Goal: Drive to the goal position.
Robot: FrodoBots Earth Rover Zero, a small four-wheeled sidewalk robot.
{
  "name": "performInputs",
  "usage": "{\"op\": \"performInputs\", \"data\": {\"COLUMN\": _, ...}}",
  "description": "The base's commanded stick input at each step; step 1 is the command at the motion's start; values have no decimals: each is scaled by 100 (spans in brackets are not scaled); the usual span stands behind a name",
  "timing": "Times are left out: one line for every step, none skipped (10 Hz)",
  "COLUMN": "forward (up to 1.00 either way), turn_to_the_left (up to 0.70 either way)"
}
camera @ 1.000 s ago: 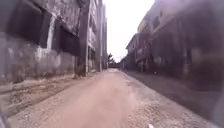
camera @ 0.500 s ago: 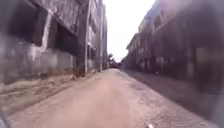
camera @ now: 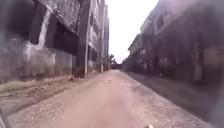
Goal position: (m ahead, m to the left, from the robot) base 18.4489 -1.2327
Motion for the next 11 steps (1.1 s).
{"op": "performInputs", "data": {"forward": 60, "turn_to_the_left": -15}}
{"op": "performInputs", "data": {"forward": 60, "turn_to_the_left": -13}}
{"op": "performInputs", "data": {"forward": 60, "turn_to_the_left": -3}}
{"op": "performInputs", "data": {"forward": 60, "turn_to_the_left": 0}}
{"op": "performInputs", "data": {"forward": 60, "turn_to_the_left": 0}}
{"op": "performInputs", "data": {"forward": 60, "turn_to_the_left": 0}}
{"op": "performInputs", "data": {"forward": 60, "turn_to_the_left": 0}}
{"op": "performInputs", "data": {"forward": 60, "turn_to_the_left": 0}}
{"op": "performInputs", "data": {"forward": 60, "turn_to_the_left": 0}}
{"op": "performInputs", "data": {"forward": 60, "turn_to_the_left": 0}}
{"op": "performInputs", "data": {"forward": 60, "turn_to_the_left": 0}}
